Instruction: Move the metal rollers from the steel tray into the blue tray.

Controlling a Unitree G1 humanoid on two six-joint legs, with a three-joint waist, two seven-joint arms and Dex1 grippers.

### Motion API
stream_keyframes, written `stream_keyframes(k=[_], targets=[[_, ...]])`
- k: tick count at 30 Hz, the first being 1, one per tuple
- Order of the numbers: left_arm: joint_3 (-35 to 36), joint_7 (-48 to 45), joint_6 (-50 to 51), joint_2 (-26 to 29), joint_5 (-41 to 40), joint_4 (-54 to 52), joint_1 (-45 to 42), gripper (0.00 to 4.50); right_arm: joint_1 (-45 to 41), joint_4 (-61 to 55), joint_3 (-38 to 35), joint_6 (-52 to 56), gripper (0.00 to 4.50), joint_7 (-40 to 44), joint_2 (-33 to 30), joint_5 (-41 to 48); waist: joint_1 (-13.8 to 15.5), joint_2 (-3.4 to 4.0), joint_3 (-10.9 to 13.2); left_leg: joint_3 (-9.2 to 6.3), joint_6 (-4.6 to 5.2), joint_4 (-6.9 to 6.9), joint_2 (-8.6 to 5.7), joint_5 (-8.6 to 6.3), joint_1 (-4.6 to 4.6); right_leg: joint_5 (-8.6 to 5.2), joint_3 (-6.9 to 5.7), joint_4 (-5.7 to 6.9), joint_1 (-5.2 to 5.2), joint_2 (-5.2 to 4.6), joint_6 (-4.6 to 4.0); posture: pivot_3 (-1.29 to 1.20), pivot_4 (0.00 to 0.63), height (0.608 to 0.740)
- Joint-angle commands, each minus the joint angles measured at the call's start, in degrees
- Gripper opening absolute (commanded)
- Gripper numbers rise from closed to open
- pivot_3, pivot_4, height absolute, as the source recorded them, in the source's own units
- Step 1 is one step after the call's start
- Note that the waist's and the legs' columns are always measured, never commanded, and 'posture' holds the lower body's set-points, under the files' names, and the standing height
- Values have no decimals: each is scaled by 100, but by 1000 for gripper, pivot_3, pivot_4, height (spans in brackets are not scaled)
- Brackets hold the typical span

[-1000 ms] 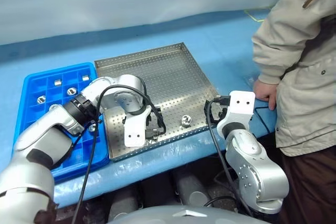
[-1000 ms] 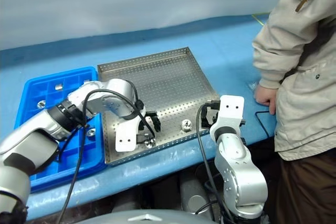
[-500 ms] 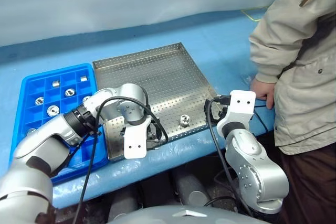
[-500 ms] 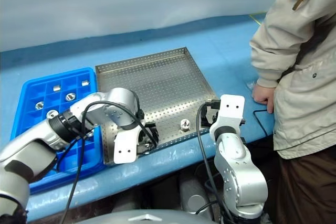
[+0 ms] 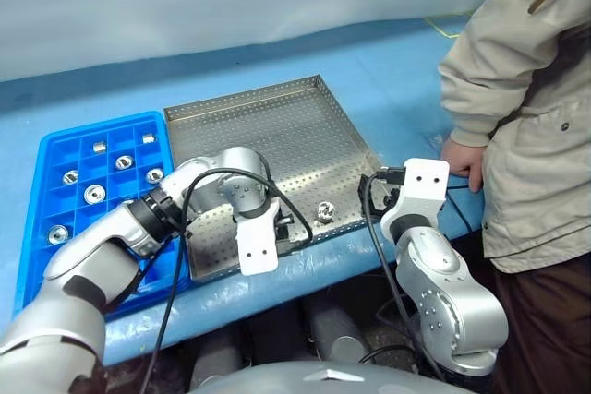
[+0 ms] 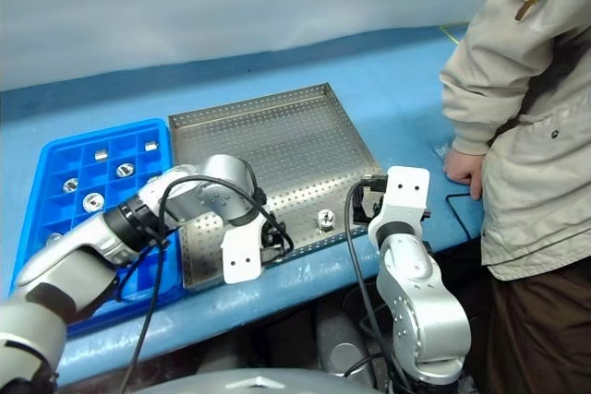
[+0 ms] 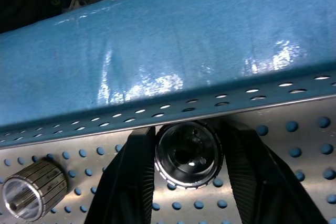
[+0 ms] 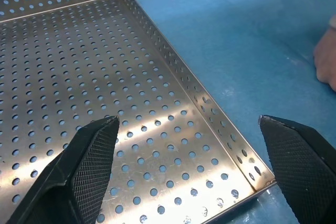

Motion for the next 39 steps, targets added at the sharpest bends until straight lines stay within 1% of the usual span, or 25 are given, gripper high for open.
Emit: stream_keyframes(k=[1,4,5,9,12,15,18,21,23,25,29,30,33,39], targets=[[637,482,352,0,87,85,-309,1155,-108,-46,150,-61,4500,54,192,60,4,0,0,0,0,3,0,0,0,1,-1,2,0,0,1,-260,150,740],[1083,529,945,205,-187,-278,-129,142,-271,97,217,-35,4500,145,150,88,7,0,0,4,1,7,0,0,7,1,-1,10,2,0,1,-198,150,740],[1250,512,1200,289,-313,-478,-6,41,-335,158,255,-28,4500,186,123,91,14,0,0,4,1,7,1,0,8,0,0,13,1,1,1,-179,150,740],[1795,482,2125,687,-615,-1396,590,41,-592,401,377,-4,4500,363,73,134,138,0,0,9,-4,8,2,3,12,-6,6,46,-14,2,-9,-98,150,740],[1947,406,2508,961,-728,-1911,973,41,-763,564,442,20,4500,493,27,153,367,0,0,6,-14,8,7,9,14,-9,2,56,-17,8,-15,-54,150,740],[1913,386,2690,1099,-636,-2115,1199,41,-971,749,537,18,4500,636,-27,179,616,0,0,7,-16,9,6,10,16,-11,-1,59,-15,7,-18,-28,150,740],[1713,494,2390,932,-434,-1862,1039,641,-1073,825,577,17,4500,696,-31,156,898,-3,1,8,-14,21,5,10,9,-11,-5,58,-15,6,-19,-20,150,740],[1503,513,2126,673,-333,-1466,819,1638,-1110,836,595,18,4500,694,-7,126,1116,-5,-1,9,-8,35,3,5,2,-11,-7,54,-11,4,-19,-70,150,740],[1501,569,2236,467,-388,-1257,727,2306,-1041,726,582,37,4500,645,19,88,1138,-6,-1,10,3,54,3,-1,-7,-15,-8,54,-11,4,-26,-90,150,740],[1605,470,2396,405,-645,-1215,738,2998,-933,582,537,72,4500,586,60,63,1101,-5,-1,15,14,76,3,-7,-18,-16,-4,54,-13,2,-27,-120,150,740],[1633,164,2400,728,-879,-1354,915,4283,-749,423,491,124,4500,523,60,27,973,-4,0,24,21,82,4,-12,-16,-14,6,55,-14,1,-24,-133,150,740],[1618,81,2375,829,-924,-1409,965,4486,-729,410,486,137,4500,520,56,21,942,-4,0,24,21,81,6,-11,-14,-14,7,58,-14,2,-25,-133,150,740],[1612,-223,2536,1121,-1102,-1662,1129,4486,-722,398,482,158,4500,525,52,6,899,-4,0,24,18,79,11,-10,-7,-17,7,68,-14,7,-31,-127,150,740],[1712,-76,2824,1239,-1055,-2049,1410,4486,-750,406,502,188,4500,568,24,2,927,-5,-1,22,16,80,8,-9,-9,-20,4,65,-11,3,-35,-112,150,740]])
